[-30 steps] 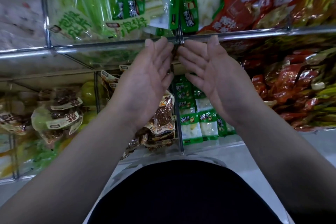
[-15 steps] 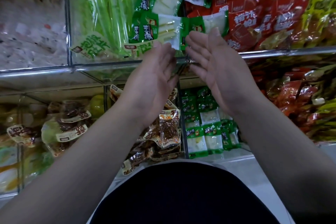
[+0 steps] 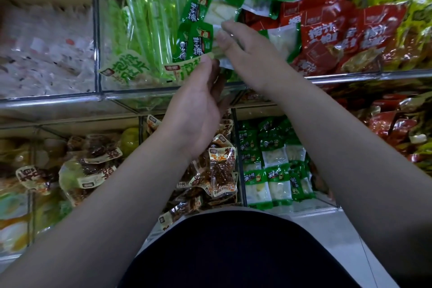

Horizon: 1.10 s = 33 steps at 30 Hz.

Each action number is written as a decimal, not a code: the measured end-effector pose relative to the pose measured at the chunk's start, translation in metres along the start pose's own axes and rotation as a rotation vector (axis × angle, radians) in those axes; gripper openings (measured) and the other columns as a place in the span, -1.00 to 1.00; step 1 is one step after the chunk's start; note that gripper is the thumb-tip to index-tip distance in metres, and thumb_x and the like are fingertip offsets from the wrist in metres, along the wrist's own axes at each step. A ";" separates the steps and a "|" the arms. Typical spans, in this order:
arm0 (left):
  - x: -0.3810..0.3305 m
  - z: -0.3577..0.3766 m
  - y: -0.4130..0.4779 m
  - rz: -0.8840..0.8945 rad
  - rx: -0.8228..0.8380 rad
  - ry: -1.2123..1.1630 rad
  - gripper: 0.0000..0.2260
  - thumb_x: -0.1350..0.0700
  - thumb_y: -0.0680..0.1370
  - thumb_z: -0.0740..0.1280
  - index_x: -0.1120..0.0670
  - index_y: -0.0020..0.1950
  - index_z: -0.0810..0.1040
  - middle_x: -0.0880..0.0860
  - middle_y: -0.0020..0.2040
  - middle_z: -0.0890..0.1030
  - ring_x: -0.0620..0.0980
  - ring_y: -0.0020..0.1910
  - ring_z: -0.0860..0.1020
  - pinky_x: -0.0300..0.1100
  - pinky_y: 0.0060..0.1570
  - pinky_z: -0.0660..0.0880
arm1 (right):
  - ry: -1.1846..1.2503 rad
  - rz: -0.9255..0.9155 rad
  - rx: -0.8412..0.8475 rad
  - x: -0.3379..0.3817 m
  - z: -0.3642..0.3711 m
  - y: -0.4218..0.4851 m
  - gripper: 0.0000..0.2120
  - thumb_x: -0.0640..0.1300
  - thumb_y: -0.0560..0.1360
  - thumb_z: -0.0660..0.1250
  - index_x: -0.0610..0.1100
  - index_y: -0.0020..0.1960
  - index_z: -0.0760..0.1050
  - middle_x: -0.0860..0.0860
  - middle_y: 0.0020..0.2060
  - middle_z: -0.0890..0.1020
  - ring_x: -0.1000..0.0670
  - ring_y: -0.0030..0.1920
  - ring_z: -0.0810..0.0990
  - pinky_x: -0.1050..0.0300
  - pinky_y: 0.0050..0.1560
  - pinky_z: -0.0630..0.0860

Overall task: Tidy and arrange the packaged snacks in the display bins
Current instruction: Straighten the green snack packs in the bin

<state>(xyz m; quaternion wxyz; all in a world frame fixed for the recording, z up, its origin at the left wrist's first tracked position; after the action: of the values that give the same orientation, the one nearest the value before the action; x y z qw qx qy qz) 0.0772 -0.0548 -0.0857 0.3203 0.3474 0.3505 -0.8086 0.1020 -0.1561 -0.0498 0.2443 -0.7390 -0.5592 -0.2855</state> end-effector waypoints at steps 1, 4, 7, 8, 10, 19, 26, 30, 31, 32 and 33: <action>0.000 -0.001 0.000 0.001 -0.002 0.004 -0.55 -0.10 0.67 0.01 0.11 0.47 0.33 0.02 0.41 0.45 -0.07 0.35 0.44 -0.22 0.15 0.42 | -0.045 -0.019 -0.009 0.002 -0.001 0.001 -0.46 0.15 0.64 0.07 -0.11 0.53 0.22 -0.04 0.49 0.30 0.00 0.49 0.20 0.23 0.35 0.13; 0.001 -0.004 0.000 0.001 0.004 0.030 -0.55 -0.10 0.68 0.00 0.10 0.44 0.36 0.04 0.38 0.49 -0.03 0.36 0.43 -0.19 0.19 0.41 | -0.136 -0.066 -0.042 0.004 -0.003 0.004 -0.47 0.13 0.65 0.07 -0.13 0.52 0.22 -0.07 0.45 0.34 -0.06 0.46 0.17 0.14 0.35 0.15; 0.001 -0.004 0.000 0.009 0.016 0.063 -0.56 -0.10 0.68 -0.04 0.08 0.46 0.32 0.01 0.41 0.45 -0.04 0.39 0.39 -0.16 0.30 0.36 | -0.208 -0.077 -0.052 0.001 -0.003 0.007 -0.49 0.14 0.65 0.06 -0.11 0.49 0.27 -0.11 0.35 0.38 -0.10 0.34 0.23 0.18 0.12 0.13; 0.001 -0.003 0.000 0.012 0.016 0.070 -0.55 -0.10 0.68 -0.05 0.09 0.47 0.31 0.02 0.42 0.44 -0.03 0.41 0.38 -0.13 0.34 0.34 | -0.225 -0.073 -0.056 0.000 -0.003 0.008 -0.49 0.15 0.64 0.06 -0.10 0.48 0.28 -0.12 0.32 0.39 -0.10 0.30 0.24 0.19 0.08 0.12; 0.000 -0.002 0.000 0.020 0.007 0.081 -0.56 -0.09 0.68 -0.05 0.09 0.43 0.36 0.05 0.40 0.47 0.00 0.39 0.41 -0.09 0.36 0.33 | -0.211 -0.046 -0.070 -0.004 -0.007 0.009 -0.48 0.18 0.64 0.06 -0.09 0.48 0.29 -0.13 0.26 0.41 -0.11 0.28 0.28 0.15 0.14 0.18; 0.001 0.000 -0.003 0.032 -0.006 0.111 -0.56 -0.06 0.69 -0.03 0.13 0.46 0.32 0.07 0.41 0.43 -0.09 0.12 0.53 -0.28 0.01 0.50 | 0.163 0.135 -0.152 -0.032 -0.026 -0.009 -0.55 0.07 0.62 0.21 -0.14 0.41 0.37 0.08 -0.02 0.50 0.16 -0.08 0.46 0.33 -0.16 0.38; 0.005 -0.008 -0.007 0.049 -0.085 0.070 -0.63 -0.03 0.68 0.03 0.13 0.32 0.47 0.15 0.33 0.50 0.10 0.26 0.53 -0.08 0.24 0.50 | 0.419 0.216 -0.170 -0.055 -0.027 -0.031 -0.60 0.00 0.57 0.31 -0.13 0.35 0.42 0.00 0.01 0.55 0.00 0.03 0.56 0.02 0.12 0.55; 0.011 -0.008 -0.015 0.060 -0.106 0.056 -0.61 -0.02 0.69 0.00 0.13 0.22 0.53 0.15 0.34 0.51 0.10 0.25 0.54 -0.08 0.20 0.53 | 0.538 0.230 -0.181 -0.065 -0.028 -0.046 -0.67 -0.07 0.56 0.34 -0.09 0.30 0.43 -0.02 -0.01 0.57 0.04 -0.05 0.57 0.09 0.02 0.57; 0.012 -0.007 -0.018 0.063 -0.109 0.053 -0.61 -0.02 0.69 -0.01 0.14 0.21 0.54 0.15 0.33 0.52 0.10 0.24 0.55 -0.10 0.17 0.54 | 0.548 0.236 -0.180 -0.066 -0.028 -0.051 -0.67 -0.08 0.57 0.33 -0.09 0.31 0.43 0.00 0.01 0.57 0.07 -0.04 0.57 0.14 0.02 0.56; 0.014 -0.006 -0.020 0.064 -0.112 0.042 -0.60 -0.02 0.69 -0.01 0.14 0.19 0.55 0.16 0.30 0.54 0.09 0.22 0.57 -0.12 0.13 0.55 | 0.564 0.241 -0.178 -0.069 -0.028 -0.054 -0.68 -0.09 0.57 0.33 -0.09 0.30 0.42 0.03 0.02 0.56 0.11 -0.02 0.56 0.17 0.04 0.55; 0.016 -0.005 -0.023 0.063 -0.112 0.027 -0.59 -0.02 0.69 -0.01 0.15 0.18 0.56 0.17 0.27 0.56 0.08 0.19 0.58 -0.14 0.09 0.56 | 0.587 0.251 -0.181 -0.070 -0.027 -0.058 -0.70 -0.10 0.57 0.33 -0.08 0.28 0.42 0.04 0.03 0.56 0.11 0.00 0.56 0.15 0.07 0.56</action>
<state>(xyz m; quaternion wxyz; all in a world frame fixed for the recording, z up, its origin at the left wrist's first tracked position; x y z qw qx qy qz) 0.0526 -0.0429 -0.0932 0.3599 0.3508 0.3884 -0.7723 0.0268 -0.2083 -0.0767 0.3614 -0.7072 -0.3418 -0.5024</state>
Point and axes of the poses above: each hand's wrist, its own y-axis towards the middle knuckle, its own z-axis out of the palm, x = y × z, the point moved 9 cm from there along y, towards the middle knuckle
